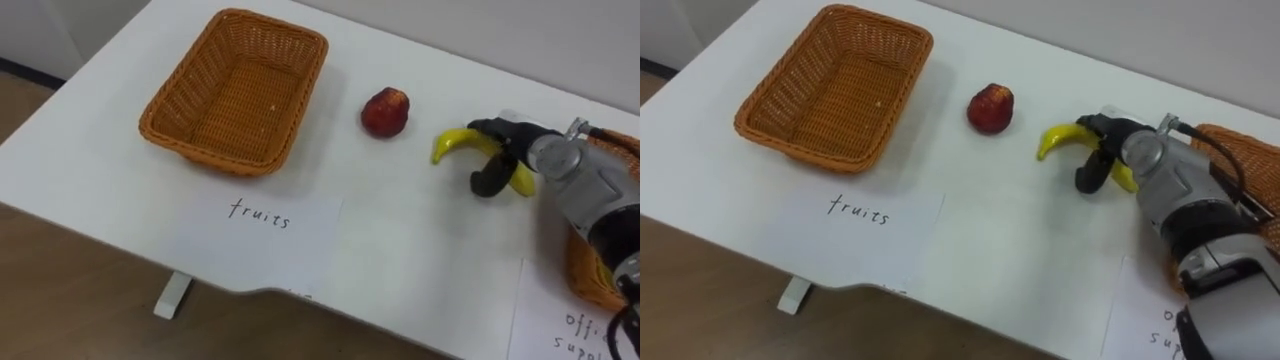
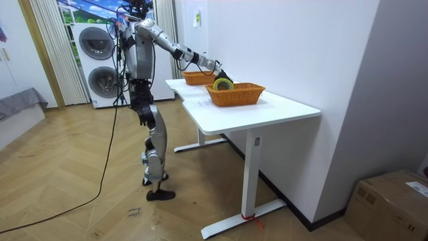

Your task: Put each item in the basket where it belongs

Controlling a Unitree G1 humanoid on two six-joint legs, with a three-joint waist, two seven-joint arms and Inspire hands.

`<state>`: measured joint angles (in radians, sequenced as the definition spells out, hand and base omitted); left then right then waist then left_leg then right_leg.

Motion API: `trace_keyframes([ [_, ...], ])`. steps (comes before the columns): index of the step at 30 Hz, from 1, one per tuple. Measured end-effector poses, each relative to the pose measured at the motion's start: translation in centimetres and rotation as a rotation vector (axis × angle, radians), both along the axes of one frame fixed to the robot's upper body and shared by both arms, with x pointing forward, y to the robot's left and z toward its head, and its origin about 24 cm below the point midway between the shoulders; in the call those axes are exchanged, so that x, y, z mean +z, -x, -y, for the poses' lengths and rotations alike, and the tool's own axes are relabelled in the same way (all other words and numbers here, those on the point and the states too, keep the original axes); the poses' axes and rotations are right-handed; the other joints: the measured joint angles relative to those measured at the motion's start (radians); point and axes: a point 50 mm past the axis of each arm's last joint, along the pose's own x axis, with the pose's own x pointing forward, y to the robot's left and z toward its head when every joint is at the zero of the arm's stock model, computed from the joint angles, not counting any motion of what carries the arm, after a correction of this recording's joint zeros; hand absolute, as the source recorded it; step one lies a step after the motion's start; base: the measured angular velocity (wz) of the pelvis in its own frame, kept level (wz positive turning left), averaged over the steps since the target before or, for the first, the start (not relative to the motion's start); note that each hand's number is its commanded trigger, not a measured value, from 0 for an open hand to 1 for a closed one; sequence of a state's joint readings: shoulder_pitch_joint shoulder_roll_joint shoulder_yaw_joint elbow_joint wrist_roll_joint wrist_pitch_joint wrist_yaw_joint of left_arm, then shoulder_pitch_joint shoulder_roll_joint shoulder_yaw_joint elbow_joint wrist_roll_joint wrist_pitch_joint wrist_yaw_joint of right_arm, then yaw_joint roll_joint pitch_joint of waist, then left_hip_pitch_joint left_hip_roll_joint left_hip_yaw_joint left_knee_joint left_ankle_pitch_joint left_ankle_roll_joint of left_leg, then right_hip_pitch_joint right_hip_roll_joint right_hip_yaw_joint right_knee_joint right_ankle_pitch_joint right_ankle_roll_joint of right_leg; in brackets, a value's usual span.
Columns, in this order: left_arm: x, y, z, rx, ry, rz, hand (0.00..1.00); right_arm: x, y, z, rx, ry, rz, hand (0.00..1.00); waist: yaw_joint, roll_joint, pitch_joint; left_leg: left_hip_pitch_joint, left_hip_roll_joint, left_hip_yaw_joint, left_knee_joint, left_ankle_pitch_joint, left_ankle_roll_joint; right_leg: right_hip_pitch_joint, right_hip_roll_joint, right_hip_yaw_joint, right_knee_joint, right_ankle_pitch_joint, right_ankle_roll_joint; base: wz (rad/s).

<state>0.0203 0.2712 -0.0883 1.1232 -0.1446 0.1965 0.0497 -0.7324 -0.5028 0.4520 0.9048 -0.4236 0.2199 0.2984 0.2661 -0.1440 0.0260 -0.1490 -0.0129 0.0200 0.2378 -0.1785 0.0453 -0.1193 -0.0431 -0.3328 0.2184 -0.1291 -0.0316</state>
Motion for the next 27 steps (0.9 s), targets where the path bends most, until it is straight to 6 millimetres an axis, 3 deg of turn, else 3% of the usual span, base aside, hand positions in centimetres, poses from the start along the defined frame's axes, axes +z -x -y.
trace_keyframes([
  [14,0.1,-0.5,0.0,-0.006,-0.001,0.02,0.0,-0.4,0.3,0.6,-0.006,0.053,-0.034,0.0,0.018,-0.01,0.0015,-0.006,-0.001,-0.027,0.0,0.015,-0.009,0.0,0.0,-0.026,0.001,0.004,-0.007,0.05],
  [15,0.1,-0.5,0.0,-0.006,-0.002,0.022,0.0,-0.4,0.3,0.6,-0.006,0.053,-0.034,0.11,0.018,-0.011,0.0009,-0.006,-0.001,-0.026,0.0,0.016,-0.009,-0.001,0.0,-0.026,0.001,0.005,-0.007,0.0],
  [16,0.1,-0.5,0.0,-0.006,-0.002,0.024,0.0,-0.4,0.3,0.6,-0.005,0.053,-0.034,0.28,0.019,-0.012,0.0007,-0.006,-0.001,-0.026,0.0,0.016,-0.009,-0.001,0.0,-0.026,0.001,0.005,-0.008,0.0],
  [17,0.1,-0.5,0.0,-0.007,-0.003,0.027,0.0,-0.4,0.3,0.6,-0.005,0.052,-0.036,0.58,0.019,-0.012,0.0008,-0.006,-0.001,-0.026,0.0,0.016,-0.009,-0.001,0.0,-0.026,0.001,0.005,-0.008,0.0],
  [18,0.1,-0.6,0.0,-0.008,-0.003,0.03,0.0,-0.5,0.3,0.6,-0.004,0.052,-0.04,0.74,0.019,-0.015,-0.0006,-0.006,-0.001,-0.026,0.0,0.016,-0.009,-0.001,0.0,-0.026,0.001,0.005,-0.008,0.0],
  [19,0.2,-0.6,0.0,-0.009,-0.003,0.033,0.0,-0.4,0.3,0.6,-0.003,0.054,-0.041,1.0,0.019,-0.017,-0.0021,-0.006,-0.001,-0.026,0.0,0.016,-0.009,0.0,0.0,-0.026,0.001,0.005,-0.008,0.0],
  [27,0.2,-0.7,-0.1,-0.01,-0.008,0.04,0.0,0.3,0.2,1.3,-0.021,0.128,0.013,1.0,0.037,-0.023,-0.0027,0.004,-0.001,-0.03,-0.001,0.016,-0.009,0.013,0.001,-0.03,-0.006,0.005,-0.008,0.01],
])
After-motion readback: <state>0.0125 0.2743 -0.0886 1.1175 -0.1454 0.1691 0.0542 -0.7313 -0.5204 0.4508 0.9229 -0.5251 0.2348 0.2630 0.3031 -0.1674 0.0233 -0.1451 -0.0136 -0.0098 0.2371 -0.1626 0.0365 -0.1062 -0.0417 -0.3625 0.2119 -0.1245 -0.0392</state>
